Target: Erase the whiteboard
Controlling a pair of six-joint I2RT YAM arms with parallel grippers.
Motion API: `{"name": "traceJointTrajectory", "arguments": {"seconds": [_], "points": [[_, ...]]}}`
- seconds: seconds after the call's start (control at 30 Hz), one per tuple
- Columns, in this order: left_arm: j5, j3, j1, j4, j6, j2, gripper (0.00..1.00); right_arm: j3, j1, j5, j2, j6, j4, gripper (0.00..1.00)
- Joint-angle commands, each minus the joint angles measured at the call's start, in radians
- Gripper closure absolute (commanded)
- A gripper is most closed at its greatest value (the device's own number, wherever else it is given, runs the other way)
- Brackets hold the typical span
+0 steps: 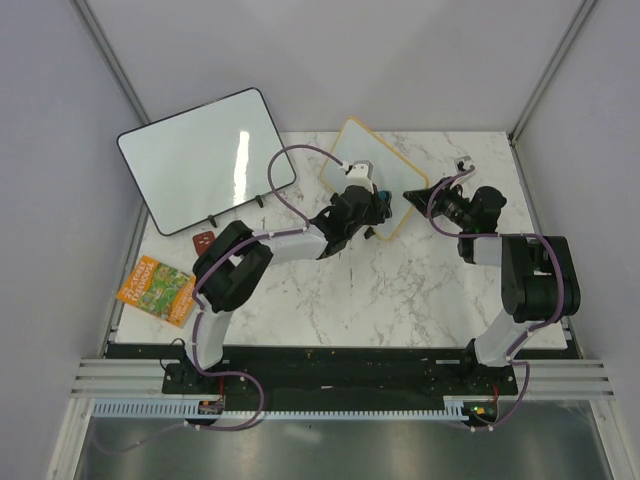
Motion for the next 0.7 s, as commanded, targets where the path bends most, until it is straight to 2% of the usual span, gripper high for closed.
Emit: {"name": "traceJointTrajectory", "arguments": {"seconds": [0.0,0.3,0.57,0.67], "points": [[-0.041,-0.05,-0.023,0.041,-0.057,0.021,0.98,0.026,0.016,-0.081,-0.043,0.006,0.043,1.0],[-0.044,-0.099,-0.051,0.047,-0.095,0.029,0.98,0.028,0.016,-0.081,-0.04,0.008,0.044,1.0],[-0.043,-0.114,-0.064,0.053,-0.051,-0.015,0.98,0.025,0.016,-0.075,-0.043,0.008,0.044,1.0],[-0.047,-0.119,-0.066,0.061,-0.017,-0.063,0.98,0.023,0.016,-0.066,-0.044,0.006,0.039,0.94]]}}
